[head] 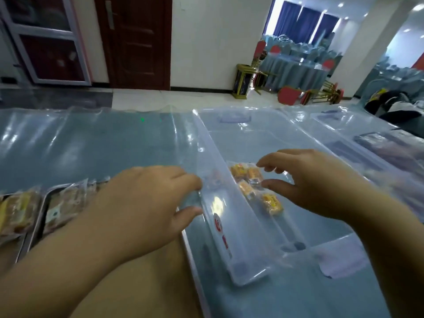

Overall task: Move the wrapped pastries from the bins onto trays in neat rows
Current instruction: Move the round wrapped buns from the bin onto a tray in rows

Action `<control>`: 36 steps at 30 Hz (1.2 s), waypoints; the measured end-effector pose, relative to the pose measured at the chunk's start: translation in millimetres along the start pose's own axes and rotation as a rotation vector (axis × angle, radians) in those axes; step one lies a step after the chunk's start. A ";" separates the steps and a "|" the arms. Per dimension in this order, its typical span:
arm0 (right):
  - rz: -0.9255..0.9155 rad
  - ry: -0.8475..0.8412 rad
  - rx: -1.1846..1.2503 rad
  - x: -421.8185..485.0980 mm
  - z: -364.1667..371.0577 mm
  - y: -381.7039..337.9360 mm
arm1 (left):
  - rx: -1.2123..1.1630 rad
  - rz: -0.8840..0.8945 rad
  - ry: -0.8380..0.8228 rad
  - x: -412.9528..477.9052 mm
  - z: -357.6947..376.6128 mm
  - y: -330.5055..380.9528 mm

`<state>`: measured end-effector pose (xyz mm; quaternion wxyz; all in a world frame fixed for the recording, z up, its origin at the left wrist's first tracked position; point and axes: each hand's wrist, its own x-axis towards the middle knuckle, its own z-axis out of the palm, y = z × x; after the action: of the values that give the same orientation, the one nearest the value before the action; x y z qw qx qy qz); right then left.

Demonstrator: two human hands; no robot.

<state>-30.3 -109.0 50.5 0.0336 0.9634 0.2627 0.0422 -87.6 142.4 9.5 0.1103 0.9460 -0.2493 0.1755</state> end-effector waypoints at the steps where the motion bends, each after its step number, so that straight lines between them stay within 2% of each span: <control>1: -0.015 -0.025 -0.014 3.0 3.3 18.7 | 0.005 -0.003 -0.015 12.7 1.9 8.7; 5: -0.090 -0.180 -0.043 19.8 24.8 87.8 | 0.115 -0.039 -0.052 62.0 15.4 44.1; 8: -0.142 -0.296 -0.052 41.5 51.4 129.6 | 0.111 -0.120 -0.148 102.5 30.8 68.5; 11: -0.163 -0.458 -0.105 70.1 84.0 156.9 | 0.265 -0.139 -0.317 144.0 54.4 79.3; 13: -0.173 -0.529 -0.116 88.4 104.3 168.3 | 0.278 -0.170 -0.442 169.0 73.8 81.5; 20: -0.183 -0.637 -0.163 117.4 157.4 185.3 | 0.332 -0.316 -0.802 237.3 146.4 68.9; 27: -0.139 -0.750 -0.155 118.2 183.7 178.5 | 0.248 -0.389 -0.886 274.8 224.1 42.4; 33: -0.100 -0.747 -0.167 115.5 196.8 186.8 | 0.221 -0.439 -0.917 268.0 281.3 36.5; 36: -0.101 -0.748 -0.153 110.8 209.1 184.7 | 0.127 -0.526 -0.876 258.6 297.3 37.3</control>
<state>178.5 -220.2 -134.3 0.2011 0.8928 0.2757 -0.2942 186.2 -89.4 -157.6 -0.0217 0.9663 -0.0144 -0.2562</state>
